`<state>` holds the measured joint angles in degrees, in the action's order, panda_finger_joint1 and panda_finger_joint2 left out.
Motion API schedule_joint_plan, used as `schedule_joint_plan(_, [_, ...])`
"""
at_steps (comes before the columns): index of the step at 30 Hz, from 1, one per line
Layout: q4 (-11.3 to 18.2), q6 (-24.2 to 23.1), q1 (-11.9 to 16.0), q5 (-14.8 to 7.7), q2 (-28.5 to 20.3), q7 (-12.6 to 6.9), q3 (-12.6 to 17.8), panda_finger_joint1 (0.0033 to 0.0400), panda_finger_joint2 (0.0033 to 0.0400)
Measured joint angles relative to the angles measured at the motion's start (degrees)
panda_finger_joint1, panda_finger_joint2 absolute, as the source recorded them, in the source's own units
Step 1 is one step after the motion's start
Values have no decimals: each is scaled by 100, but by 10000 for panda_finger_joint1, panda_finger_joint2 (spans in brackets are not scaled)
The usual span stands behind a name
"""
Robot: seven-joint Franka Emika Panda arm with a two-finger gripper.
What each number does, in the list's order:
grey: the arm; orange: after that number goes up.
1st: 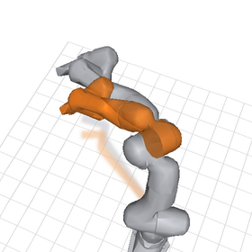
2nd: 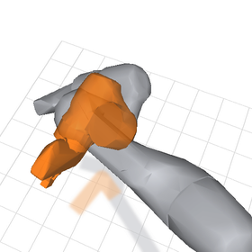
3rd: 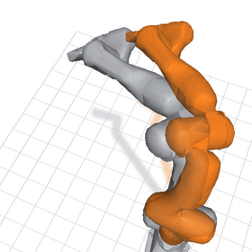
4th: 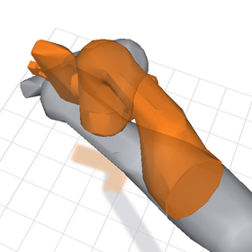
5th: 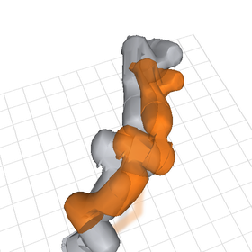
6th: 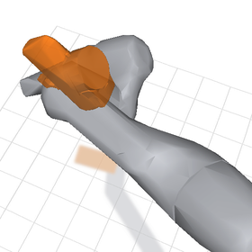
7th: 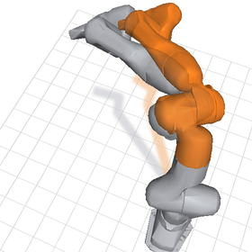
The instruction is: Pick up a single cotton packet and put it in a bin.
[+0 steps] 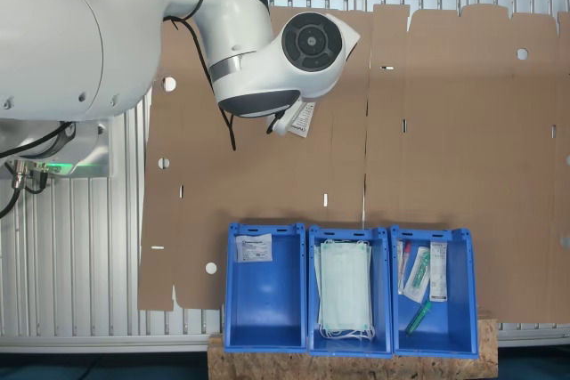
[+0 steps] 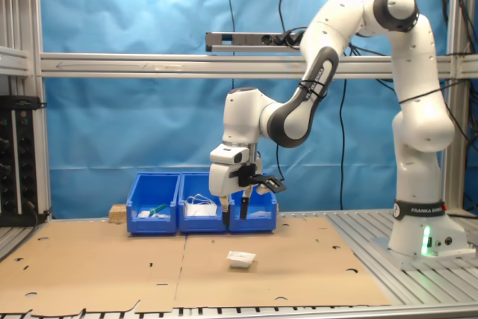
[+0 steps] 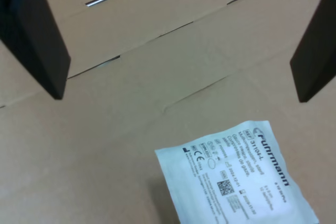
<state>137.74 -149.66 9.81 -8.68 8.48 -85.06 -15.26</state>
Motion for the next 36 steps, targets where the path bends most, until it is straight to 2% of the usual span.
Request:
schedule_joint_plan(20, [332, -829, 0, -33, 638, 0, 4, 400, 400])
schedule_joint_plan(36, [350, -1196, -2, -33, 1070, 0, 118, 400, 400])
